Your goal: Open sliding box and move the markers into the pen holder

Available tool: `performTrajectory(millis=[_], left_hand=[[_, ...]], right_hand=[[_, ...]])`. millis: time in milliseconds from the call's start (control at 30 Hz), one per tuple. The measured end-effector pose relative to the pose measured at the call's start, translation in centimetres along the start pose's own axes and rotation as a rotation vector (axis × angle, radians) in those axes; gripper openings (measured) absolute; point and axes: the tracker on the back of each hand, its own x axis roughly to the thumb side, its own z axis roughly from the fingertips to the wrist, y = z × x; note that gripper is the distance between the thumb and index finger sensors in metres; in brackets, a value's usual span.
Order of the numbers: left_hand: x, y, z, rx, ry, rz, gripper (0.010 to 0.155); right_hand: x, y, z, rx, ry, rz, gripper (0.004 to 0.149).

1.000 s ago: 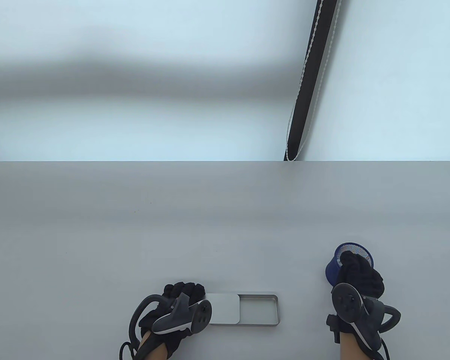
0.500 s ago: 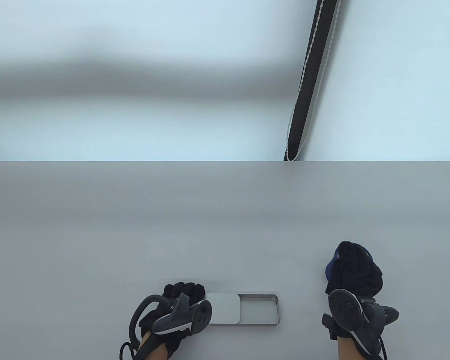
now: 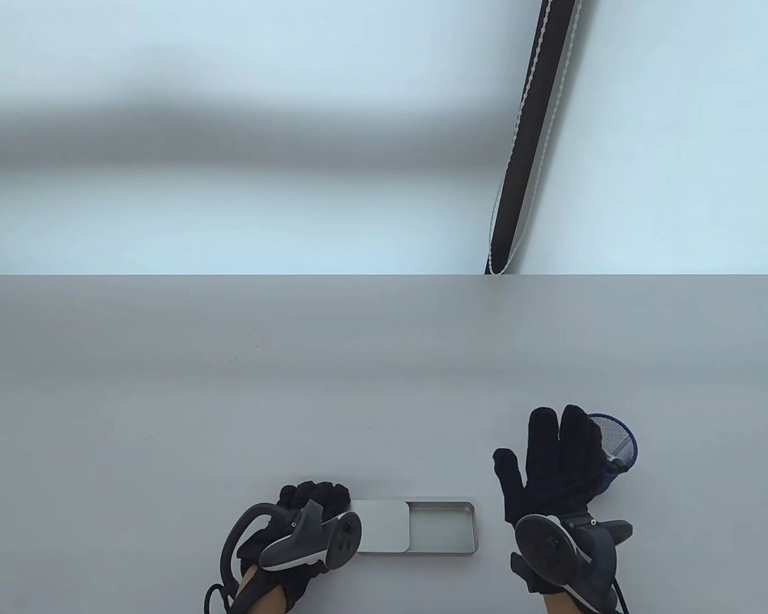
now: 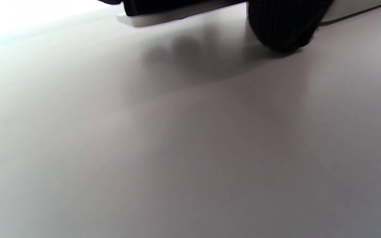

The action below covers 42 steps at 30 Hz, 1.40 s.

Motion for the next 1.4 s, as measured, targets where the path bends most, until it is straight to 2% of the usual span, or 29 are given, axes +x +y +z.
performTrajectory(millis=[233,467,633,733,867,1000,1167,1300,1400], left_hand=[[0.1,0.0,0.0,0.0,0.001,-0.003,0.076],[0.1,0.0,0.0,-0.011,-0.001,-0.005,0.076],[0.3,0.4,0.2,-0.057,-0.024,0.011,0.083],[0.6,1.4,0.7,-0.043,-0.042,0.012,0.085],[0.4,3.3,2.2,0.131,-0.045,0.059,0.089],[-0.6,4.8,3.7,0.238,0.011,0.14,0.078],[-2.7,5.7,5.6,0.472,0.173,0.204,0.073],[-4.4,5.6,6.6,0.562,0.311,0.238,0.076],[-5.3,5.0,6.5,0.549,0.386,0.26,0.08]], right_hand=[[0.6,3.1,0.1,0.207,-0.079,0.006,0.074],[0.2,5.5,0.3,0.43,-0.06,-0.011,0.075],[0.2,5.6,0.4,0.45,-0.064,-0.003,0.074],[0.3,5.5,0.4,0.454,-0.065,0.007,0.074],[0.5,5.5,0.5,0.454,-0.07,0.02,0.074],[0.5,5.5,0.5,0.448,-0.071,0.025,0.074],[0.3,5.2,0.4,0.427,-0.062,0.023,0.074],[0.0,4.9,0.3,0.404,-0.057,0.03,0.074],[-0.1,4.9,0.3,0.394,-0.056,0.032,0.074]])
